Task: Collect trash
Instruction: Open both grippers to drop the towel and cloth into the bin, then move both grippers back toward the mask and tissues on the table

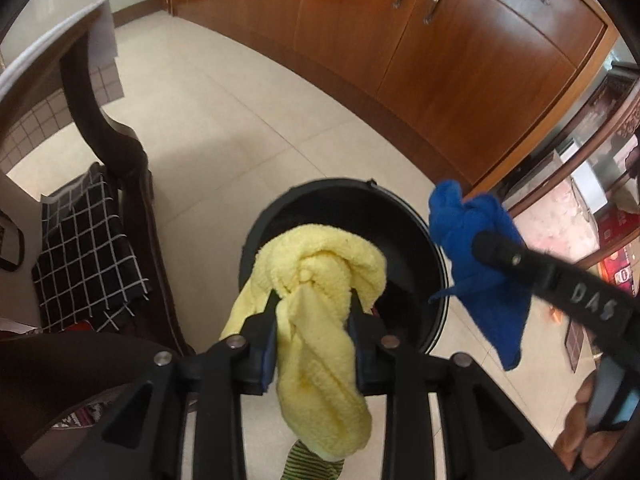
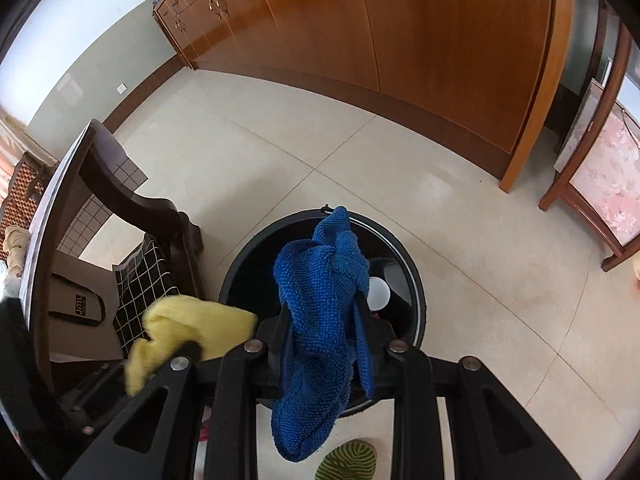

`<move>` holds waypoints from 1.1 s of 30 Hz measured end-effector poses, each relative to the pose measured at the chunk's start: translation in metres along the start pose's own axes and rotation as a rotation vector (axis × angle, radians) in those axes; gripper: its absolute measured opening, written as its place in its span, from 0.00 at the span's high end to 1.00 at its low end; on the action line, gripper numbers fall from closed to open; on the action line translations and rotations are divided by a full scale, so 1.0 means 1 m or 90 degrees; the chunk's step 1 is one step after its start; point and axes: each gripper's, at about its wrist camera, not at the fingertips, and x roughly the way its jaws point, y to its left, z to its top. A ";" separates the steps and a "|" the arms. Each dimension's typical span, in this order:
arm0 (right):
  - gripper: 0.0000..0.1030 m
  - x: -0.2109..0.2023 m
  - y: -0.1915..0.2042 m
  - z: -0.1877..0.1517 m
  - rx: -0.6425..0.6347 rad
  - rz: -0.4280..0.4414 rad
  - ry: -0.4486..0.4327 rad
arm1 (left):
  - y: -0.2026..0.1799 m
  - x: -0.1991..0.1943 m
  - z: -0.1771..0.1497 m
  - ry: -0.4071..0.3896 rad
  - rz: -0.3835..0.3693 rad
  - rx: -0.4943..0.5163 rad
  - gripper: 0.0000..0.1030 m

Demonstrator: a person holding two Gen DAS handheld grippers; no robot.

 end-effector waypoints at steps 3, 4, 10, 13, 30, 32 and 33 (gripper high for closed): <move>0.69 0.003 0.001 0.004 0.004 -0.009 -0.001 | 0.000 0.008 -0.001 0.012 0.002 0.006 0.52; 0.68 0.003 0.000 0.004 0.006 -0.010 -0.002 | 0.001 0.008 -0.001 0.012 -0.003 -0.001 0.50; 0.66 0.000 -0.002 0.008 0.021 -0.011 -0.012 | 0.008 -0.007 0.000 -0.024 -0.014 -0.028 0.38; 0.66 -0.006 0.000 0.010 0.026 -0.004 -0.023 | 0.009 -0.023 0.003 -0.057 -0.008 -0.022 0.38; 0.47 -0.068 0.065 -0.001 -0.036 0.041 -0.115 | 0.038 -0.131 0.022 -0.211 0.019 -0.005 0.38; 0.46 -0.075 0.077 -0.003 -0.054 0.043 -0.131 | 0.046 -0.142 0.022 -0.227 0.027 -0.008 0.38; 0.45 -0.078 0.082 -0.003 -0.059 0.049 -0.136 | 0.051 -0.148 0.022 -0.235 0.032 -0.009 0.38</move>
